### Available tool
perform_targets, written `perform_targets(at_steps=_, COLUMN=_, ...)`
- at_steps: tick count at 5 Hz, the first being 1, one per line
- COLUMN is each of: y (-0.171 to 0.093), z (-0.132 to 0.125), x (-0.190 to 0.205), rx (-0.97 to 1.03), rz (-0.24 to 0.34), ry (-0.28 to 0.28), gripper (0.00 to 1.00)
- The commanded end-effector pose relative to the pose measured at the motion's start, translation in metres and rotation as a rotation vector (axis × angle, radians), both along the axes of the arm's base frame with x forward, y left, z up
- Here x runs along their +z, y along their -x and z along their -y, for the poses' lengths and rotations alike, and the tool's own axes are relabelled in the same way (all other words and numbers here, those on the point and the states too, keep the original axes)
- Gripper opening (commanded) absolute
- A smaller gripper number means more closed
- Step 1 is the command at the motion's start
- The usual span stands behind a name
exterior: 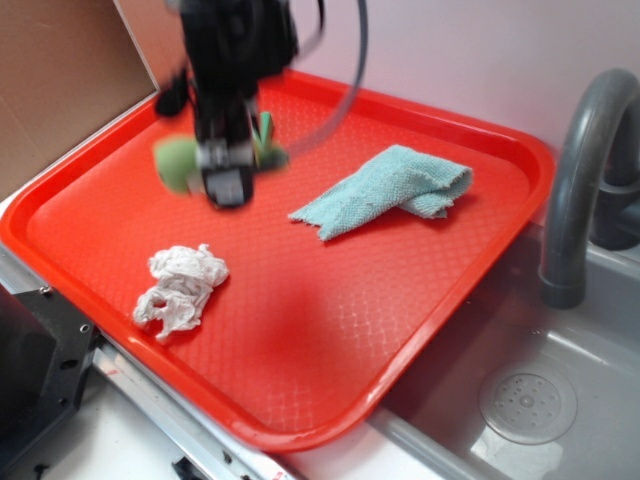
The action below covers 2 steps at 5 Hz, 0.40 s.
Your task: Grab the green animal.
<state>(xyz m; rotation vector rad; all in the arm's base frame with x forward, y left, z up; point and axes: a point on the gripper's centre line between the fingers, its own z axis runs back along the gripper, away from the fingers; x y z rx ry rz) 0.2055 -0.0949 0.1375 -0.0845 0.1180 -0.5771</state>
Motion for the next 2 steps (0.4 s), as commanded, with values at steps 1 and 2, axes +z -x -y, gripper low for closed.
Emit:
perform_targets(at_steps=1, y=0.0195, z=-0.0213, x=0.0819, rx=0.499, rz=0.131, ry=0.033, gripper=0.0)
perform_targets(at_steps=2, y=0.0124, z=-0.0184, x=0.0764, rx=0.675, rz=0.099, ry=0.019, gripper=0.0)
